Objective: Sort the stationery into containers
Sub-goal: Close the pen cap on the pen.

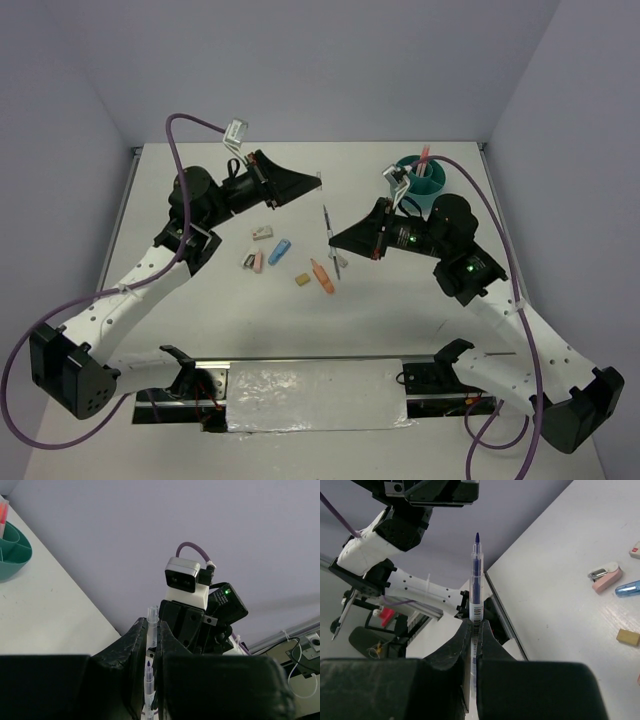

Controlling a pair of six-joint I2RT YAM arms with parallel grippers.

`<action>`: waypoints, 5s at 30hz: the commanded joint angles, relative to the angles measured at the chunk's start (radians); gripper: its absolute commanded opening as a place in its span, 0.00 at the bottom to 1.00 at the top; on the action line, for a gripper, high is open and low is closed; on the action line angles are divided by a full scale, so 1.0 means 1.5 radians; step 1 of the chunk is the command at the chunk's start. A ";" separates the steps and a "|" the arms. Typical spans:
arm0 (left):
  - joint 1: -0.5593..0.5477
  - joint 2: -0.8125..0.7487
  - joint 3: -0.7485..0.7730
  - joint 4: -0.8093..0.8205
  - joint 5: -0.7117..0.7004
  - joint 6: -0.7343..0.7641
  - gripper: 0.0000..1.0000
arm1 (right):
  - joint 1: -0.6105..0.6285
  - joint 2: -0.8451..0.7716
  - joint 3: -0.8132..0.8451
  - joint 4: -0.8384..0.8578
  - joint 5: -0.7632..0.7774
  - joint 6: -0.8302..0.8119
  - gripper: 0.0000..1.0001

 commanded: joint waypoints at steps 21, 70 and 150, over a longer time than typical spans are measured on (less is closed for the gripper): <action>-0.001 -0.019 -0.026 0.028 0.031 -0.005 0.00 | 0.005 0.042 0.060 0.016 0.028 -0.027 0.00; 0.003 -0.048 -0.021 -0.079 -0.045 0.061 0.00 | 0.011 0.093 0.098 0.029 0.033 -0.003 0.00; 0.003 -0.035 0.018 -0.093 -0.089 0.079 0.00 | 0.022 0.119 0.111 -0.017 0.039 -0.006 0.00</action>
